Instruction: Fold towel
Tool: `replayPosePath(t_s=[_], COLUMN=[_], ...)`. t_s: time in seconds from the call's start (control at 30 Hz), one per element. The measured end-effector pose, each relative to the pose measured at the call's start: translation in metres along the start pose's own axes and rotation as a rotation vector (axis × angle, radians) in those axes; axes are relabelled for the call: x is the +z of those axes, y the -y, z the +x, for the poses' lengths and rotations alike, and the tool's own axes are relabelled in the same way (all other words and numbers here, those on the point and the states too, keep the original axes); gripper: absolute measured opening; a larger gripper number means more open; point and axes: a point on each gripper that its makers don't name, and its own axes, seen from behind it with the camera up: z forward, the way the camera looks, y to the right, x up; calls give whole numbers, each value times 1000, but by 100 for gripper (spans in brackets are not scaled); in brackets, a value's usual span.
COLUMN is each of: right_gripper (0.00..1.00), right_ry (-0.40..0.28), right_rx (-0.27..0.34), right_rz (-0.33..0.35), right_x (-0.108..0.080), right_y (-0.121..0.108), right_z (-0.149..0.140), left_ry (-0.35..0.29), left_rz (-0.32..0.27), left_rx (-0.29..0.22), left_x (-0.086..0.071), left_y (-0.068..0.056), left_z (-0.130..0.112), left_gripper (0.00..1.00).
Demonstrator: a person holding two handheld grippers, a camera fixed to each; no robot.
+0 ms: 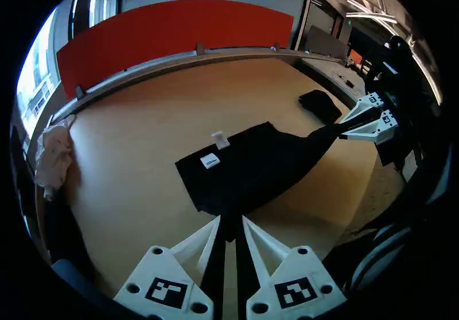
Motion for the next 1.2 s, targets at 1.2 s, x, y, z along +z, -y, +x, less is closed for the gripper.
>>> replayPosePath(t_s=[1.2], right_gripper=[16], right_ry=[101], right_rx=[36], right_rz=[-35], right_x=[69], right_y=[-57], right_z=[-18], left_ry=[39], left_rz=[55], left_rx=[-37], left_x=[80], left_y=[42], left_z=[13], left_gripper=[10])
